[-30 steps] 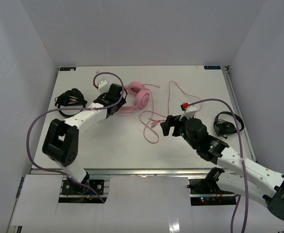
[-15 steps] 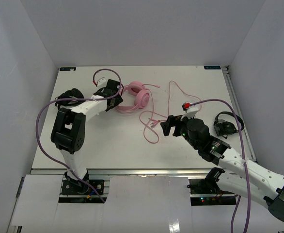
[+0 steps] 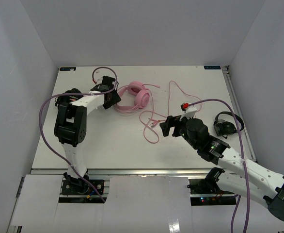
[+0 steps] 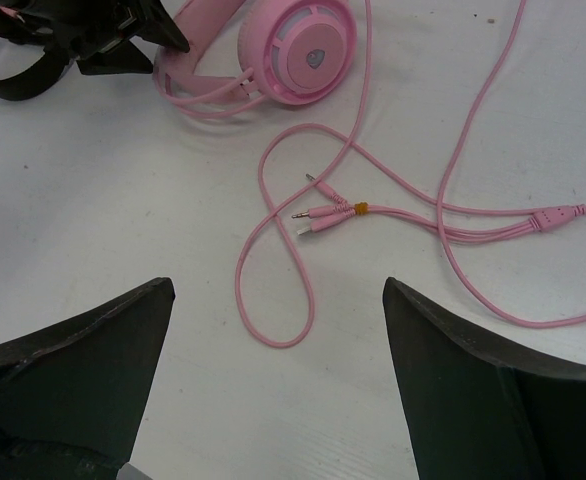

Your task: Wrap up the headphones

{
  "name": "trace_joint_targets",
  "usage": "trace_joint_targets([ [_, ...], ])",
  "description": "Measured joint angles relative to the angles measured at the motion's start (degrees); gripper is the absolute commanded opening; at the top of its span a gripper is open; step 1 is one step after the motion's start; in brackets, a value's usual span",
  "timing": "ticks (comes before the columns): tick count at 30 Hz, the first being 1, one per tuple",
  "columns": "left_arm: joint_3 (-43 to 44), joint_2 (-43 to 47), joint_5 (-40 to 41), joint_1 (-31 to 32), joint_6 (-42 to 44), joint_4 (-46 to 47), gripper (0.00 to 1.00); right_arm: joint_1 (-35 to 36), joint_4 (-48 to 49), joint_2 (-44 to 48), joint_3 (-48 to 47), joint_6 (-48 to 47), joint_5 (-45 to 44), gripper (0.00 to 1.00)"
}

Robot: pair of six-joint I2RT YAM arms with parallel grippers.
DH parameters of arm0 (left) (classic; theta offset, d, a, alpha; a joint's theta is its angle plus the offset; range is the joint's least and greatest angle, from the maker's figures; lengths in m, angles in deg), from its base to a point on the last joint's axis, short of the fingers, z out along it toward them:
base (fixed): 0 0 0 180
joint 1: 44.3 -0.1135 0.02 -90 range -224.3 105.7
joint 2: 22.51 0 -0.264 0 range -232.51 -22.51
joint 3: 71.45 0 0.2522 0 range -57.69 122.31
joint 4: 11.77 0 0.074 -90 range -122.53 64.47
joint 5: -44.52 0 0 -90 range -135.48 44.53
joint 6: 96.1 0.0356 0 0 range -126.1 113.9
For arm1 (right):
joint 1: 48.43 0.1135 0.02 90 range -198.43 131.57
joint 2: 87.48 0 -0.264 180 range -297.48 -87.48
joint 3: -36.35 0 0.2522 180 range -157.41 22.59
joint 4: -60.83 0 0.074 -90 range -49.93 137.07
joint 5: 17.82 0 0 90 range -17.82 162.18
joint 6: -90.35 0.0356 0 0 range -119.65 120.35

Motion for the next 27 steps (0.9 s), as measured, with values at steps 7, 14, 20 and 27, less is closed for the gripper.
trace_joint_targets([
  [7, 2.25, -3.2, -1.66, 0.07, 0.95, -1.29, 0.63, 0.0, -0.01, 0.0, 0.0, 0.0, 0.12, 0.92],
  [14, 3.7, -4.28, -1.32, 0.07, 1.03, -2.59, 0.53, 0.0, -0.01, 0.0, 0.0, 0.0, 0.22, 0.92],
  [20, 4.19, -4.76, -0.66, 0.17, 1.16, -2.78, 0.09, 0.0, -0.01, 0.0, 0.0, -0.01, 0.31, 0.92],
  [27, 4.16, -4.44, 0.01, 0.73, 2.38, -2.8, 0.0, 0.0, 0.12, 0.0, 0.02, -0.82, 1.38, 0.95],
])
